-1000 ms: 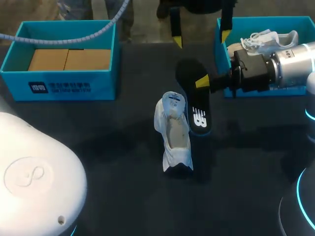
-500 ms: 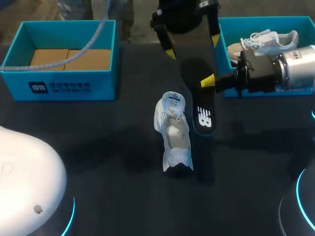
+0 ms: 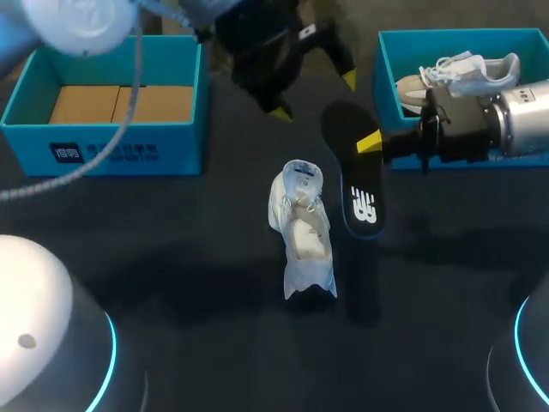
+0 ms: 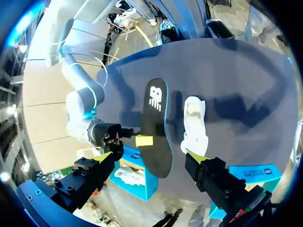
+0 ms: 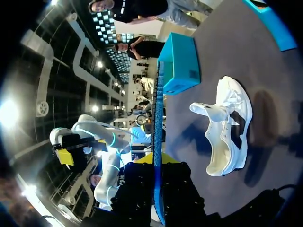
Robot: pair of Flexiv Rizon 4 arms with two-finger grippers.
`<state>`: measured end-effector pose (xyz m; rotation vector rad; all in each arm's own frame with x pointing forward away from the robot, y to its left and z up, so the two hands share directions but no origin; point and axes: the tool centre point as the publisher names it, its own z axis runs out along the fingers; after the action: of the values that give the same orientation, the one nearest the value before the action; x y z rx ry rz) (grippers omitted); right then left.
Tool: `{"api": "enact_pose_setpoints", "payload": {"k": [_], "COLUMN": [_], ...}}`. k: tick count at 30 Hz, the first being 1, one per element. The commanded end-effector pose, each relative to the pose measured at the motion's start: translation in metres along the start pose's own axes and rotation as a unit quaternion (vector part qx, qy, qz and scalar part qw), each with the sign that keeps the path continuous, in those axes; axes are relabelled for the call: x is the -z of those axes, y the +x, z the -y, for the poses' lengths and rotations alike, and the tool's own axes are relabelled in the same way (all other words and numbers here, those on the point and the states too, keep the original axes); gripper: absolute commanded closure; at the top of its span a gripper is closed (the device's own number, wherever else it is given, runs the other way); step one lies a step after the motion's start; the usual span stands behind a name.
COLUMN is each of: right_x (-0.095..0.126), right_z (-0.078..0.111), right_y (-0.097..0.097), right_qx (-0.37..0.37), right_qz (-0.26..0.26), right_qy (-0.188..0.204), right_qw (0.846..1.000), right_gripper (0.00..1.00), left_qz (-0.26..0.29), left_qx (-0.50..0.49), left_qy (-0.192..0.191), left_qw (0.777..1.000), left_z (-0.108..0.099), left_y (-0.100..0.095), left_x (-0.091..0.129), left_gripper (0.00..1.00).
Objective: Take the shoe out of the shoebox, open the shoe tongue, remove and reinsert the insole, then place the shoe into the shoebox
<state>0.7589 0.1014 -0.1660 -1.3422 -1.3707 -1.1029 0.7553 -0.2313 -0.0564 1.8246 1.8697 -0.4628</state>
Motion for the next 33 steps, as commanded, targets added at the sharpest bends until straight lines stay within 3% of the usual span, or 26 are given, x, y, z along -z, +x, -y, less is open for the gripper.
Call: {"api": "enact_pose_setpoints", "payload": {"k": [1,14,33], "right_x": [0.001,0.003,0.008], "right_z": [0.001,0.003,0.006], "right_y": [0.004,0.012,0.012], "right_qx": [-0.001,-0.002,-0.009], "right_qz": [0.005,0.004,0.0], "right_qy": [0.002,0.005,0.005], "right_qw": [1.0,1.0,1.0], "right_gripper": [1.0,1.0,1.0], "left_qz": [0.243,0.322,0.389], "left_qx": [-0.01,-0.033,-0.005], "left_qy": [-0.007,-0.018,-0.039], "left_qw": [0.97,0.946,0.92], "left_z": [0.004,0.014,0.023], "left_y": [0.014,0.034,0.038], "left_x": [-0.001,-0.012,-0.029], "left_gripper": [0.0,0.0,0.0]}}
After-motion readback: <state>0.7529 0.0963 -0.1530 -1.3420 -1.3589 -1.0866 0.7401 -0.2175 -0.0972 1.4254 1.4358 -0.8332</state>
